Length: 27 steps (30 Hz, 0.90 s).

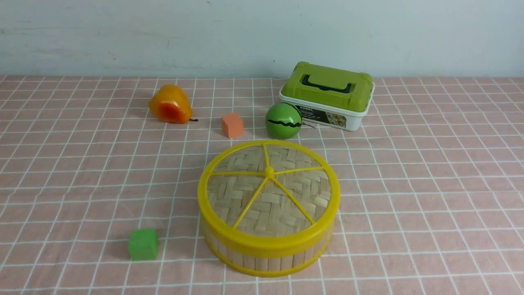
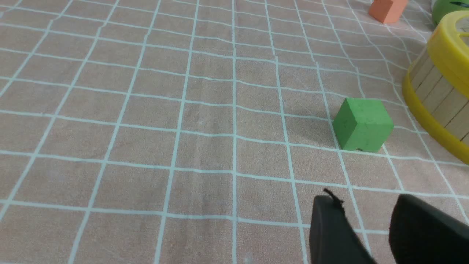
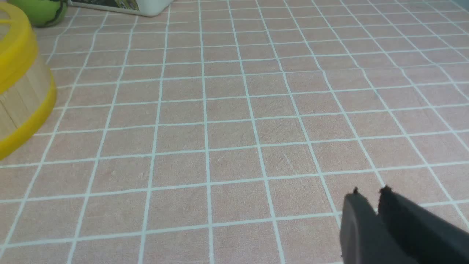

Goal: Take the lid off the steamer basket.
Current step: Use the right arm to lift the lid of the steamer

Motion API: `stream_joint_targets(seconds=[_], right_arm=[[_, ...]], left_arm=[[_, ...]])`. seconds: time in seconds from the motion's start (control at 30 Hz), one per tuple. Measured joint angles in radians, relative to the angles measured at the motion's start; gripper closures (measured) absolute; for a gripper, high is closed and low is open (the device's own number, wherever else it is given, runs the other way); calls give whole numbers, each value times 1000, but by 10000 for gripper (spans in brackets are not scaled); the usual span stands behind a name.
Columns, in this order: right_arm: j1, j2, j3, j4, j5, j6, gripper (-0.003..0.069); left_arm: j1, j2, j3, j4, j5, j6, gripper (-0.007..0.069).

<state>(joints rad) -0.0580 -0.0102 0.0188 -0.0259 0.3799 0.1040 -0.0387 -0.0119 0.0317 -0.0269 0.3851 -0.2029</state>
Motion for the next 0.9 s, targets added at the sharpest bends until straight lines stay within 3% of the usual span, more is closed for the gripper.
stream_joint_targets(seconds=[0.9], right_arm=[[0,0,0,0,0,0,563]], left_arm=[[0,0,0,0,0,0,386]])
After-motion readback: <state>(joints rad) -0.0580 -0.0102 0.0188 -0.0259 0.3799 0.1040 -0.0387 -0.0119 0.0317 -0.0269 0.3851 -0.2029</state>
